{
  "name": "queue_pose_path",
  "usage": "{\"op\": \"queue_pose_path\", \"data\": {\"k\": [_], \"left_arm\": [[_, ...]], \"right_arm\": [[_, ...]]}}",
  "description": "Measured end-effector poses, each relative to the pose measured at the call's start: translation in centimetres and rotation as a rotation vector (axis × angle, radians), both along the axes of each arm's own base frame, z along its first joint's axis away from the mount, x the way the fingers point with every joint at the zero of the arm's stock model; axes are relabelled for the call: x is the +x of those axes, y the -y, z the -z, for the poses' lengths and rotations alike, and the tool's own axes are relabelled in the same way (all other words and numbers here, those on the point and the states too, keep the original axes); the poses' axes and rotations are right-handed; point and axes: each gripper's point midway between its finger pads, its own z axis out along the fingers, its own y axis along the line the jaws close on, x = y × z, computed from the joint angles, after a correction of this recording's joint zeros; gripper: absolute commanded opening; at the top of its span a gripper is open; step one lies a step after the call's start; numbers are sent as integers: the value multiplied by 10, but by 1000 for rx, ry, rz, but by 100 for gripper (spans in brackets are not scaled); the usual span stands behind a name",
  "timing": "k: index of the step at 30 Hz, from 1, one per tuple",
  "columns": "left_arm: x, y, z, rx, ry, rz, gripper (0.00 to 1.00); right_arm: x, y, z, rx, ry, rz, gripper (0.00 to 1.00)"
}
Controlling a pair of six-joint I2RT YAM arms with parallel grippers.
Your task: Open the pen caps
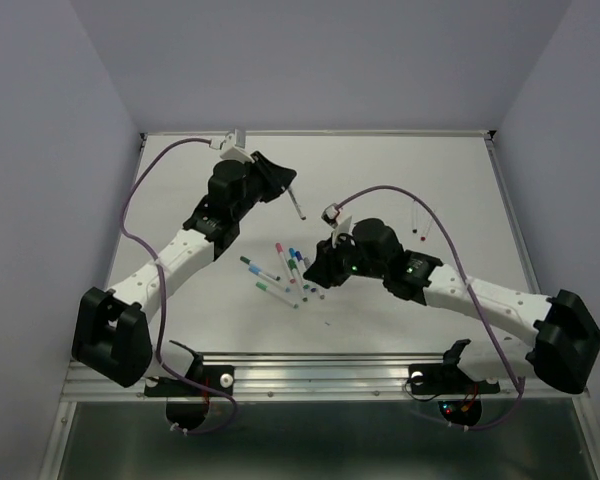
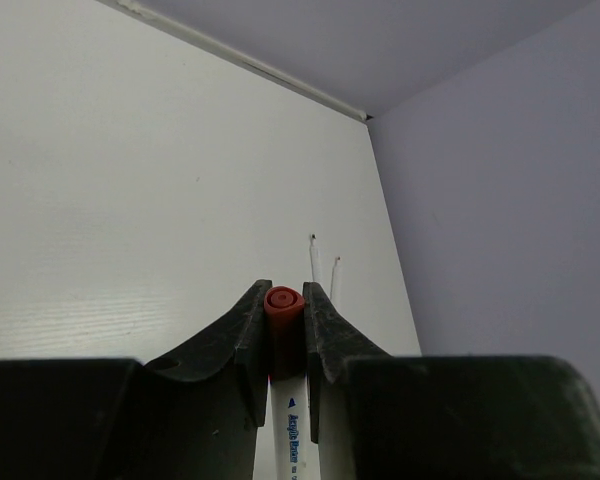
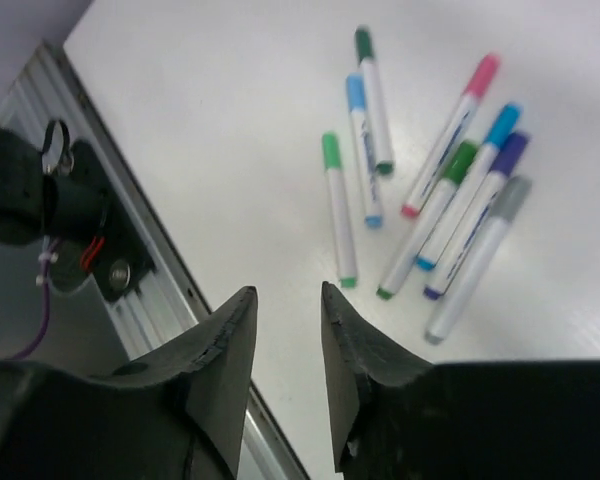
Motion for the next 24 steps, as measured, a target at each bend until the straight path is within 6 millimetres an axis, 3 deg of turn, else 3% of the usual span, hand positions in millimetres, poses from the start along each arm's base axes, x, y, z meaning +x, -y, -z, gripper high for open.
{"op": "queue_pose_path", "data": {"k": [1, 2, 4, 8, 15, 17, 18, 19, 22, 24], "left_arm": [[-2, 0, 2, 0, -3, 4, 0], [-6, -1, 3, -2, -7, 10, 0], [-11, -1, 6, -6, -14, 23, 0], [-18, 2, 5, -22, -20, 49, 0], [-37, 18, 12, -38, -44, 109, 0], [-41, 22, 12, -42, -46, 122, 0], [-43, 24, 11, -43, -46, 127, 0], [-45, 25, 10, -48, -44, 132, 0], [-48, 24, 6, -57, -40, 134, 0], [-48, 22, 5, -59, -35, 126, 4]], "right_arm": [[7, 3, -10, 6, 34, 32, 46], [16, 6, -27, 25, 81, 68, 57], [31, 12, -55, 53, 162, 126, 66], [53, 15, -92, 83, 262, 204, 66], [87, 4, -104, 40, 324, 265, 68], [98, -4, -103, 20, 333, 276, 62], [103, -6, -102, 10, 336, 283, 54], [108, -9, -99, -3, 340, 291, 34], [117, -10, -92, -33, 346, 304, 10], [121, -8, -90, -35, 337, 316, 1]]}}
